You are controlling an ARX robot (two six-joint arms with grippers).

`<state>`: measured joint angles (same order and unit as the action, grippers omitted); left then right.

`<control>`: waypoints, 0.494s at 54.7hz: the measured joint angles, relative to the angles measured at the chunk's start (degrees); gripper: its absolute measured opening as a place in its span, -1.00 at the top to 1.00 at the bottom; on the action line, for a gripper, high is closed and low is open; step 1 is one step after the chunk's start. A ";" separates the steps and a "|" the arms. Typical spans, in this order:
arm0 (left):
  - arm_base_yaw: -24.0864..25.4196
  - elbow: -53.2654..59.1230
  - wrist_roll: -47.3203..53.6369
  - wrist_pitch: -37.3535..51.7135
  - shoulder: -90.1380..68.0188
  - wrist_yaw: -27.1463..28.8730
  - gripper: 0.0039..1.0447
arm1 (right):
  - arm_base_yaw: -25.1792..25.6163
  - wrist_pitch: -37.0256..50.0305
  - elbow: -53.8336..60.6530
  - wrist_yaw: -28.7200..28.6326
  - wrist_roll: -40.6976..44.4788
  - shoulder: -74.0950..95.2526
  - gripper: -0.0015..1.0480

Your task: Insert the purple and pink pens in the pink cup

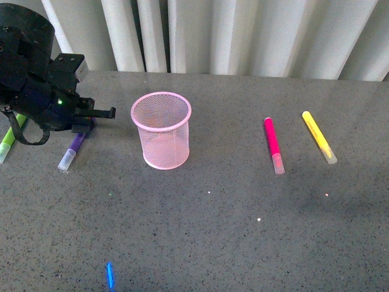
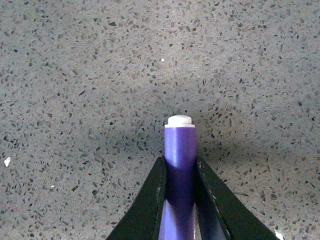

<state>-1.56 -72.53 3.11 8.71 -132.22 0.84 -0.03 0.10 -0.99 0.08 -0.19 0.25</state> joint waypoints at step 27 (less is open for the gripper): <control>-6.25 22.23 -14.80 41.16 24.83 -5.01 0.76 | 0.00 0.00 -0.02 0.00 0.00 0.00 -0.87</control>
<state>-7.81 -50.30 -11.68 49.87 -107.39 -4.16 -0.03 0.10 -1.02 0.08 -0.19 0.25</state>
